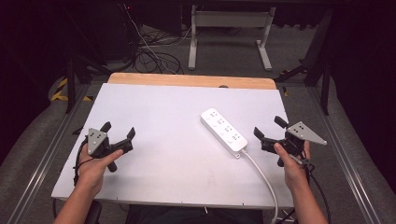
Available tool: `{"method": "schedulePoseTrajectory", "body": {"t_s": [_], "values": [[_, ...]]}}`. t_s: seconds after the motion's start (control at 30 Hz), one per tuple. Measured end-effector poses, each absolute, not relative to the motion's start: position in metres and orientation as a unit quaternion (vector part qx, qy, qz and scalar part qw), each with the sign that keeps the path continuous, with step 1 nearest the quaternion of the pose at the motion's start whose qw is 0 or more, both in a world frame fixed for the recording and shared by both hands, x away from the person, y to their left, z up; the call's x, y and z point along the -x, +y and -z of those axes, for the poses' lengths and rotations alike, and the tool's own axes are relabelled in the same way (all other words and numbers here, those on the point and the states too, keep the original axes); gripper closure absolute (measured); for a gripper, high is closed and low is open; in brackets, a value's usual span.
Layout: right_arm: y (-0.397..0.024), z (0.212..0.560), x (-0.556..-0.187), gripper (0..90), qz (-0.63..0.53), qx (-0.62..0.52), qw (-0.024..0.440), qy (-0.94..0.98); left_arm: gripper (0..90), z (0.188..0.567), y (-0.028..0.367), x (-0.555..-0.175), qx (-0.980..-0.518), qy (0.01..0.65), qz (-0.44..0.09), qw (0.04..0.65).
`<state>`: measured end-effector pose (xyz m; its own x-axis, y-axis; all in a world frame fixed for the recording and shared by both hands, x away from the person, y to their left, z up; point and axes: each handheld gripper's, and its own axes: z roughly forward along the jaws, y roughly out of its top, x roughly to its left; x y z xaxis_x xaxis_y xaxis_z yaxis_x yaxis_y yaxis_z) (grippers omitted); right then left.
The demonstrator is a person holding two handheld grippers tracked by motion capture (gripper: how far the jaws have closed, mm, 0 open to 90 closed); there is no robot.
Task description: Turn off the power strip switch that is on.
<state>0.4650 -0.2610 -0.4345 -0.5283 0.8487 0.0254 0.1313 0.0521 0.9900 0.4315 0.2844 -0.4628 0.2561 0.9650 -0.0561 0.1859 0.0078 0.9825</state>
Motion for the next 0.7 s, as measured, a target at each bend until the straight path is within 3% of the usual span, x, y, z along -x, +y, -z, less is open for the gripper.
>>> {"method": "schedulePoseTrajectory", "body": {"t_s": [0.7], "values": [[-0.2594, 0.4379, -0.4669, 6.4, -0.576, -0.376, 0.290, 0.666, 7.8, 0.4630, 0.2859, -0.4298, -0.596, 0.483, -0.375, 0.520]]}}
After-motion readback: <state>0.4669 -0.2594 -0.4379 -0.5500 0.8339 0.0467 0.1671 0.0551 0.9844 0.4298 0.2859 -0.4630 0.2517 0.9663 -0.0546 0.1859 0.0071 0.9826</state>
